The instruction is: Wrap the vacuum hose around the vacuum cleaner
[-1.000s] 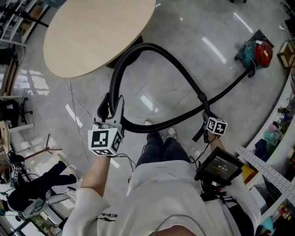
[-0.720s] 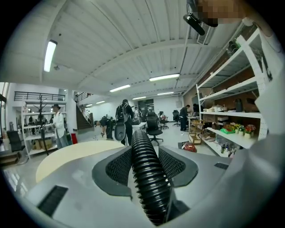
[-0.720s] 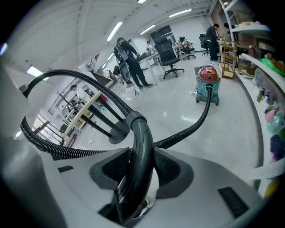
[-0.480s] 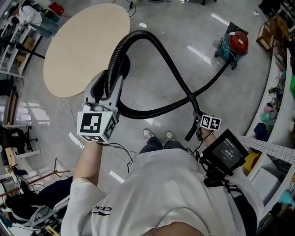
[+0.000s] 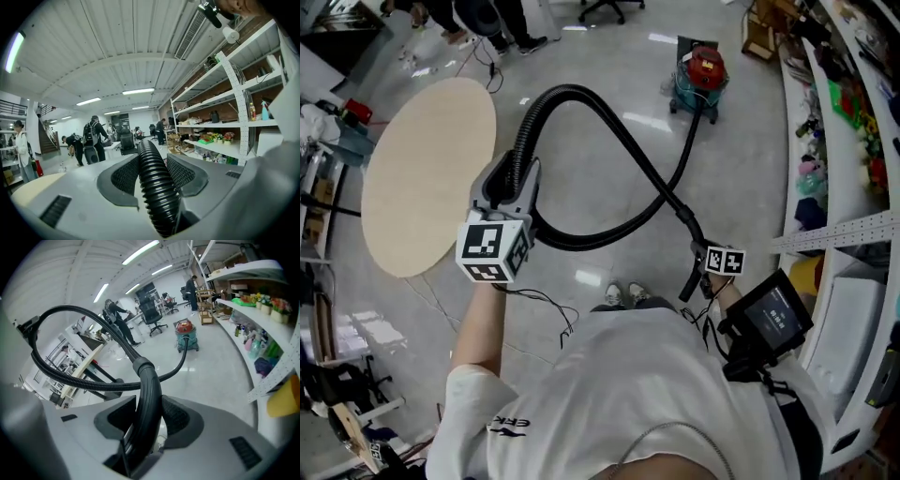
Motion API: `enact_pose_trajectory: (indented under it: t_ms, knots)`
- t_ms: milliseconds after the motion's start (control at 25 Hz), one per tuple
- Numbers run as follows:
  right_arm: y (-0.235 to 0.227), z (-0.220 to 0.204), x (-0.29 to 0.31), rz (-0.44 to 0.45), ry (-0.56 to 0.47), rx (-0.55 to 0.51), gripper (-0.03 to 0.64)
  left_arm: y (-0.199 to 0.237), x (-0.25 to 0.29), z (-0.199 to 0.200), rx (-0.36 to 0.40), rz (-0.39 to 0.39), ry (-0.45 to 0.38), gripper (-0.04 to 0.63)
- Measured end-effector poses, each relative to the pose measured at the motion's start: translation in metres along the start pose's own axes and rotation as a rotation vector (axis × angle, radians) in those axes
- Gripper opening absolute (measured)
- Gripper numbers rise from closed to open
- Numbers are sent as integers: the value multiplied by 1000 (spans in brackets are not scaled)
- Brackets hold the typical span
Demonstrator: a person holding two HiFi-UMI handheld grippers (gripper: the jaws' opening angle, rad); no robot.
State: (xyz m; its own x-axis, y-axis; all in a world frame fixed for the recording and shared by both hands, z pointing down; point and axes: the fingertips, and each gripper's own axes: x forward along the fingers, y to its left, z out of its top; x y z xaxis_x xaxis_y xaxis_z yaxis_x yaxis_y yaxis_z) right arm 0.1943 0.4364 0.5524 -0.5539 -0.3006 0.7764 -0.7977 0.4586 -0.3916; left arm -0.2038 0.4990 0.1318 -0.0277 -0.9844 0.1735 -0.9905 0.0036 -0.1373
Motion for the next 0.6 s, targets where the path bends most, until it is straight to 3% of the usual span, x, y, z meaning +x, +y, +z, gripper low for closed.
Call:
enact_pose_trajectory:
  t_ms: [280, 600]
  knots:
    - [-35, -21, -51, -132, -65, 29, 176, -22, 39, -1, 17, -128, -16, 189]
    - [-41, -29, -79, -247, -122, 43, 176, -25, 71, -2, 36, -257, -31, 189]
